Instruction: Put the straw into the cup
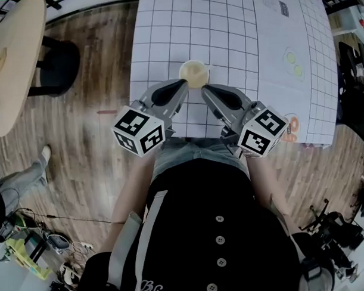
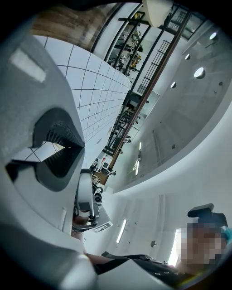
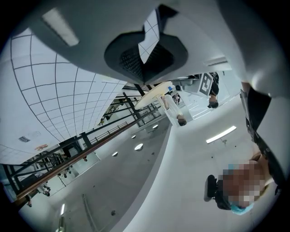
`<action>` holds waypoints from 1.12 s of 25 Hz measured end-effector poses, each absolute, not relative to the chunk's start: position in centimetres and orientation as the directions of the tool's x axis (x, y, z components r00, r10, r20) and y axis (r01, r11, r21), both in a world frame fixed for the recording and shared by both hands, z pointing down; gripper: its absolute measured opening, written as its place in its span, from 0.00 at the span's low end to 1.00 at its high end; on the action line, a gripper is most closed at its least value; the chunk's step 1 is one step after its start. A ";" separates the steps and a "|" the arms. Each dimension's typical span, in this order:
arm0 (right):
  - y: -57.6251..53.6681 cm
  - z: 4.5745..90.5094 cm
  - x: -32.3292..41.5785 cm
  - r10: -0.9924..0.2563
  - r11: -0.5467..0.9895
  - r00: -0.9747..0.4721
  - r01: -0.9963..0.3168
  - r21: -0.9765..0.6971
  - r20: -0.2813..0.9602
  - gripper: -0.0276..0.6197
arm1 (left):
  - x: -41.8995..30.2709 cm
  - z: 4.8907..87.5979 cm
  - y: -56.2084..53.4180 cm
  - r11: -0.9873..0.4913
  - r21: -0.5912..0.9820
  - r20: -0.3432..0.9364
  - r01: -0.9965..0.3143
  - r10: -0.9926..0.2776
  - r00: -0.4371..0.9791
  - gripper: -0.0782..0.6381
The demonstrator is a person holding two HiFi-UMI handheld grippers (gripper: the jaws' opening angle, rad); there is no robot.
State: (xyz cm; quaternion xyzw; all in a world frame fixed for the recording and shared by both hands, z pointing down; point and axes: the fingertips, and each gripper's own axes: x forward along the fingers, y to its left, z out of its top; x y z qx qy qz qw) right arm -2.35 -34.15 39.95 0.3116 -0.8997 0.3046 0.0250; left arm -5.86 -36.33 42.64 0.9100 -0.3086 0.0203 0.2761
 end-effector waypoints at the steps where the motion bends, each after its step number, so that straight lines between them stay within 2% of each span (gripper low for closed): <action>1: -34.0 39.9 -2.5 -0.541 0.628 -0.807 -0.575 -0.525 0.236 0.04 | -5.8 42.6 -36.3 -0.658 0.490 0.206 -0.572 -0.550 0.809 0.11; 17: -33.3 41.8 -2.5 -0.543 0.596 -0.785 -0.610 -0.522 0.297 0.04 | -5.3 42.3 -35.2 -0.663 0.493 0.194 -0.563 -0.547 0.814 0.11; 28: -34.0 41.3 -1.8 -0.600 0.564 -0.750 -0.643 -0.518 0.278 0.04 | -5.0 41.7 -35.4 -0.693 0.486 0.181 -0.533 -0.517 0.837 0.11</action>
